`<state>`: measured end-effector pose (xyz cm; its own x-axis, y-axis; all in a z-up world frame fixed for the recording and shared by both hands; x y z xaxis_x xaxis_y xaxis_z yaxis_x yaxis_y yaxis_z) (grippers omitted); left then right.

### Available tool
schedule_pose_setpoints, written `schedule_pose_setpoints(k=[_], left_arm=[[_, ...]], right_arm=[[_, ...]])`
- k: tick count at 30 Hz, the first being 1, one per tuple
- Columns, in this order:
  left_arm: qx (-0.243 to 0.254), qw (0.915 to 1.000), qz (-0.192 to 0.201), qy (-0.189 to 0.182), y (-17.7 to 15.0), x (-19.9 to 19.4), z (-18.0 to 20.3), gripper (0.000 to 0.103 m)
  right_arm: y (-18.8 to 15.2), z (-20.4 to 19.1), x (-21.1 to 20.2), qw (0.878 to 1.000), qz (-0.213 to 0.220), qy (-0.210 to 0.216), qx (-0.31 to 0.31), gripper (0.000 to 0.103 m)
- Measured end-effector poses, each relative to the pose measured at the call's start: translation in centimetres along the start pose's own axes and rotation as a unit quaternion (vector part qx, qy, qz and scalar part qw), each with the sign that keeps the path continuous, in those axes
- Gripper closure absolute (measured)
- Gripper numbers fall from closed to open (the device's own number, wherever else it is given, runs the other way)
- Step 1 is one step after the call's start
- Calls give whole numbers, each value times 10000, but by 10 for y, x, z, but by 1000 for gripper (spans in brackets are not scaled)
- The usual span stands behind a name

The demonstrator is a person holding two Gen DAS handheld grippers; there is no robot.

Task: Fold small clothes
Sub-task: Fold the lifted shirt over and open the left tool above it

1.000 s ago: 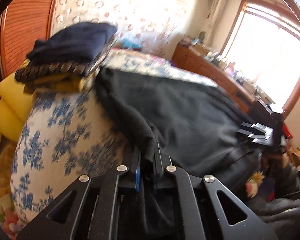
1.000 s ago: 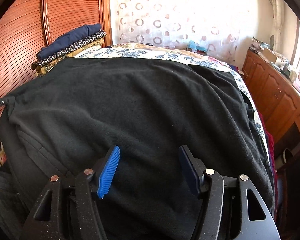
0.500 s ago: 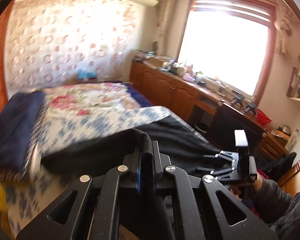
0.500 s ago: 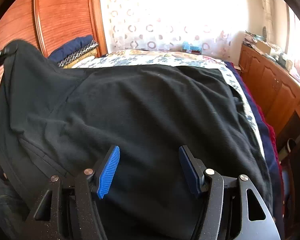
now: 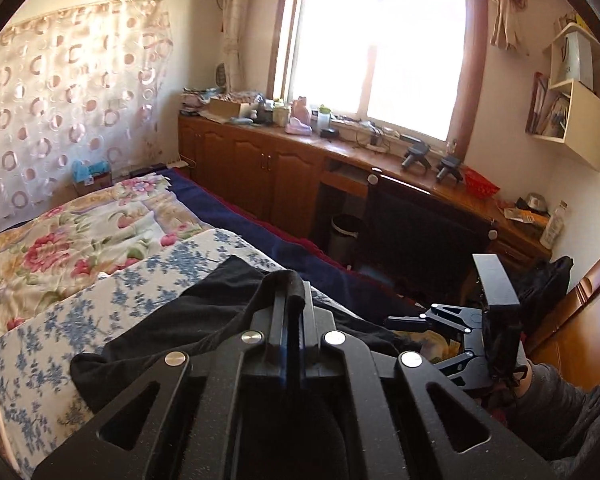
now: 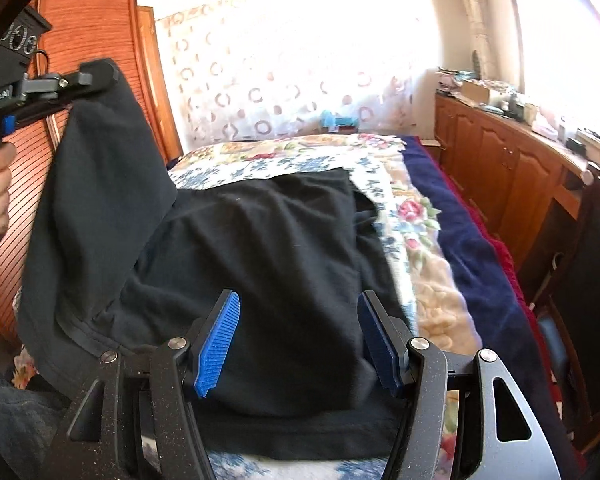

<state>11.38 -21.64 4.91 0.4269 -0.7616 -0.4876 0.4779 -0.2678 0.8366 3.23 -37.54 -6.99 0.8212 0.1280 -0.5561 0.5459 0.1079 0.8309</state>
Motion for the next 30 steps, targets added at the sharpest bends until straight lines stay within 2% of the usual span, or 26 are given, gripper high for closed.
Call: schedule_pose_setpoints(k=[4, 9, 10, 13, 16, 17, 19, 23, 30], left_arm=[[85, 9997, -171, -123, 9, 26, 13, 99], [72, 9993, -363, 106, 2, 41, 8, 99], [68, 9990, -392, 178, -1, 41, 5, 95], [47, 9991, -294, 286, -9, 29, -3, 63], [28, 9992, -248, 304, -16, 14, -10, 58], [-5, 9991, -250, 351, -18, 10, -13, 45], [-18, 9988, -196, 454, -27, -3, -19, 25], [-90, 9967, -215, 771, -55, -24, -36, 23], [-627, 9898, -171, 1269, -105, -62, -70, 23]], right_arm=[[-4, 9, -2, 9999, -5, -72, 140, 39], [-8, 9, -4, 9998, -54, -115, 174, 39], [-7, 9, -3, 9998, -65, -116, 171, 39], [-6, 8, -5, 9998, -74, -125, 159, 40], [-1, 6, -4, 9998, -68, -126, 161, 39], [0, 6, -3, 9998, -60, -120, 155, 39], [1, 3, -2, 9999, -44, -101, 115, 39], [6, -5, 5, 10000, -24, -57, -18, 39], [16, -26, 22, 9996, -28, 114, -245, 39]])
Point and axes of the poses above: each gripper's, at about its wrist camera, not at the fingertips, and x roughly the way its jaws point, z to its right, y to its top, the point moved 5 cm from there along x, roughly the way its jaws point, and after that the axes turned 12 degrees about -y, right-handed, at the moved point
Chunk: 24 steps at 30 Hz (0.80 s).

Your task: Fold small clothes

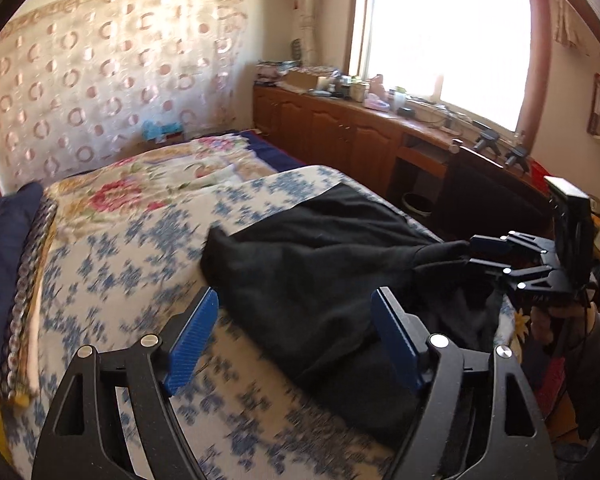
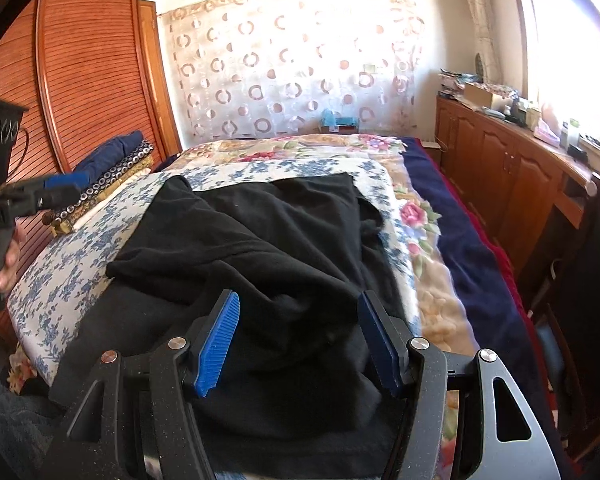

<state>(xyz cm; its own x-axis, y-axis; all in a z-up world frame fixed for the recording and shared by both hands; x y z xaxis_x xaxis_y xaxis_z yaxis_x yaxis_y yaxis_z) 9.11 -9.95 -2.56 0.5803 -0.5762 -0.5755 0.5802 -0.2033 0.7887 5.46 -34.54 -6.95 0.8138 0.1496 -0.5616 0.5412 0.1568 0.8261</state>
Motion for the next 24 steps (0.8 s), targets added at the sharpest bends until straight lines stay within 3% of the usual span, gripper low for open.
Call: schedule_pose_setpoints(k=[4, 10, 13, 15, 16, 17, 24], left_arm=[[-160, 9996, -7, 214, -19, -6, -14, 23], [-411, 9990, 25, 180, -36, -12, -25, 23], [-479, 9987, 17, 146, -41, -12, -27, 23], [-528, 9985, 4, 126, -44, -10, -27, 23], [-542, 9985, -2, 113, -45, -9, -28, 23], [-557, 9984, -13, 106, -46, -8, -28, 23], [-551, 9985, -42, 55, -50, -4, -24, 23]], right_arm=[[8, -19, 10, 9996, 1, 97, -268, 39], [13, -37, 39, 9969, -242, 61, -746, 40], [7, -32, 47, 9955, -392, 18, -864, 55], [3, -24, 47, 9960, -447, 73, -775, 76], [1, -21, 46, 9959, -496, 189, -731, 93], [0, -18, 44, 9957, -524, 270, -710, 99], [-9, 16, 7, 9979, -351, 155, -519, 101]])
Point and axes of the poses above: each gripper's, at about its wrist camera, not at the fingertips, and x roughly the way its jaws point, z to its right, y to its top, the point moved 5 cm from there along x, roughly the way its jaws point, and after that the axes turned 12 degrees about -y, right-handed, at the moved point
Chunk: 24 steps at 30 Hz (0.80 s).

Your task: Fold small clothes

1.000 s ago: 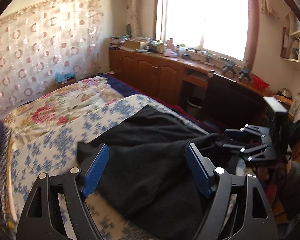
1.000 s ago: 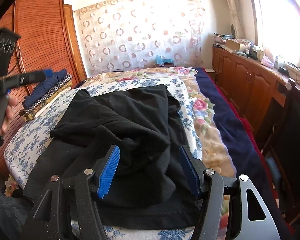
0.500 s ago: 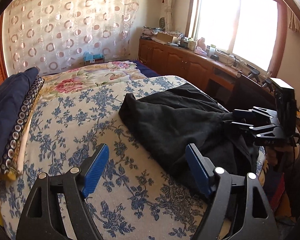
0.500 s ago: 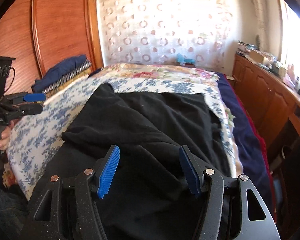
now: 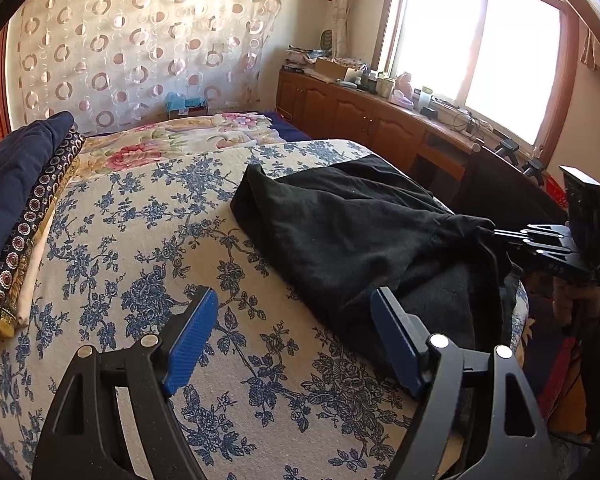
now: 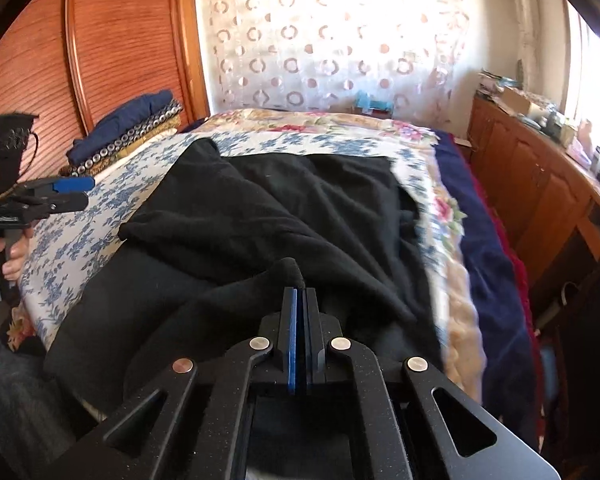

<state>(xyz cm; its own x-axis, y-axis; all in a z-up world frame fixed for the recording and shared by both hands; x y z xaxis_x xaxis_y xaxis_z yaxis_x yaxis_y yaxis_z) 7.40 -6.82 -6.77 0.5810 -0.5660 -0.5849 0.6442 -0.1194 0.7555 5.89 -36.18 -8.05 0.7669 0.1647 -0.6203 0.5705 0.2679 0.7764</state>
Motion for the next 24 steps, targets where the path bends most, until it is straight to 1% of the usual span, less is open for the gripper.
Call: schedule_pose_setpoints(k=[2, 7, 10, 13, 16, 18, 20, 24], left_arm=[[-2, 10000, 1, 9, 0, 0, 0, 23], [-16, 10000, 6, 33, 0, 0, 1, 23], [4, 10000, 7, 68, 0, -1, 2, 23], [41, 9999, 16, 104, 1, -2, 4, 23], [66, 9999, 56, 124, 1, -5, 5, 23], [77, 9998, 78, 135, 2, -6, 6, 23], [107, 9998, 99, 168, 1, -7, 6, 23], [153, 9995, 145, 231, 1, -12, 7, 23]], right_arm=[[-11, 10, -11, 10000, -44, 38, 71, 101], [-32, 24, -30, 9998, -136, -85, 124, 102], [-31, 27, -38, 9995, -162, -133, 230, 102], [-20, 22, -46, 9996, -1, -199, 197, 102], [-9, 11, -55, 9995, 251, -151, 94, 93], [1, -4, -57, 9992, 393, -96, -4, 76], [11, -21, -57, 9987, 509, 44, -85, 68], [32, -59, -47, 9973, 635, 252, -280, 62]])
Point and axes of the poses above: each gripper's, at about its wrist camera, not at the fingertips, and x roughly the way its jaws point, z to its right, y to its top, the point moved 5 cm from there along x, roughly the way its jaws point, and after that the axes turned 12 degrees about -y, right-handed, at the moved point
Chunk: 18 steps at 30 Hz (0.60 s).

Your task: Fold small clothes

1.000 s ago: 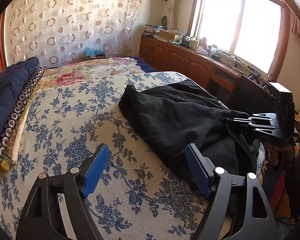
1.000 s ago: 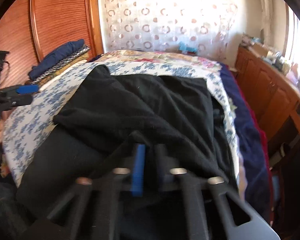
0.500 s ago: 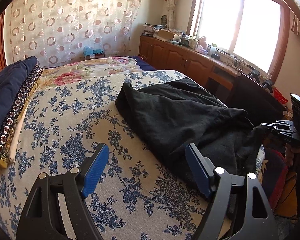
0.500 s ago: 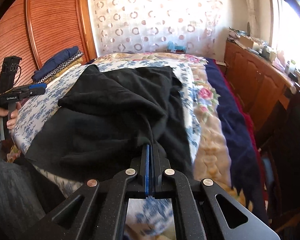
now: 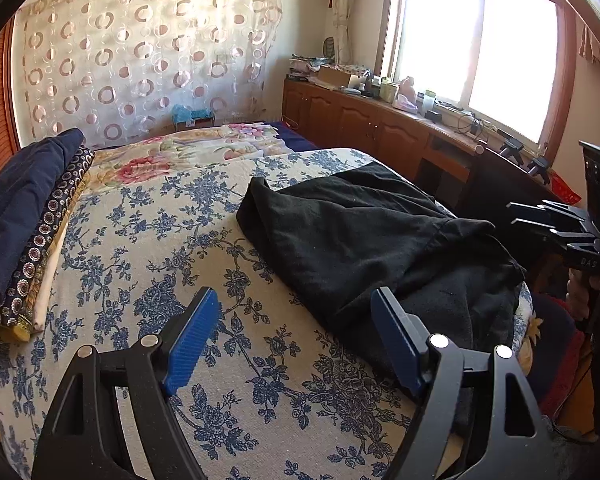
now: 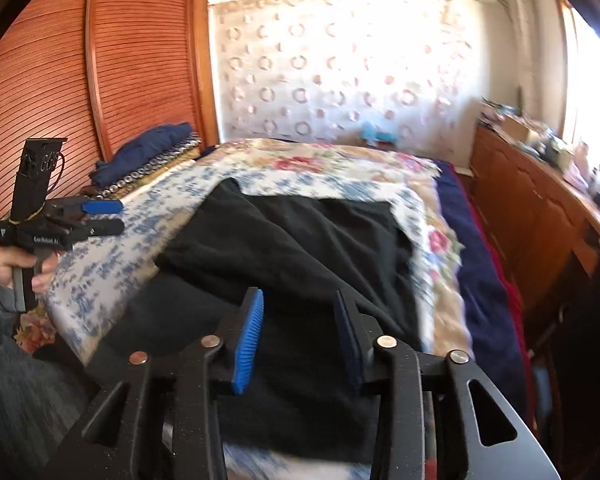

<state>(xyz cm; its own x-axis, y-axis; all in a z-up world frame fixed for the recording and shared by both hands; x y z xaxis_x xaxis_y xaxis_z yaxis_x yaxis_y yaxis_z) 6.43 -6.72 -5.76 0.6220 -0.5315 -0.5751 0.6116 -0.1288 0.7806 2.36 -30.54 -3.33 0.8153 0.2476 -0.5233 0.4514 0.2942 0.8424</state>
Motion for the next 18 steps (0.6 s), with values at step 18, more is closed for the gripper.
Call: schedule_pose_setpoints(k=[18], left_arm=[[-249, 9992, 248, 213, -7, -22, -24, 23]], right_arm=[[59, -98, 95, 9919, -509, 705, -926, 46]])
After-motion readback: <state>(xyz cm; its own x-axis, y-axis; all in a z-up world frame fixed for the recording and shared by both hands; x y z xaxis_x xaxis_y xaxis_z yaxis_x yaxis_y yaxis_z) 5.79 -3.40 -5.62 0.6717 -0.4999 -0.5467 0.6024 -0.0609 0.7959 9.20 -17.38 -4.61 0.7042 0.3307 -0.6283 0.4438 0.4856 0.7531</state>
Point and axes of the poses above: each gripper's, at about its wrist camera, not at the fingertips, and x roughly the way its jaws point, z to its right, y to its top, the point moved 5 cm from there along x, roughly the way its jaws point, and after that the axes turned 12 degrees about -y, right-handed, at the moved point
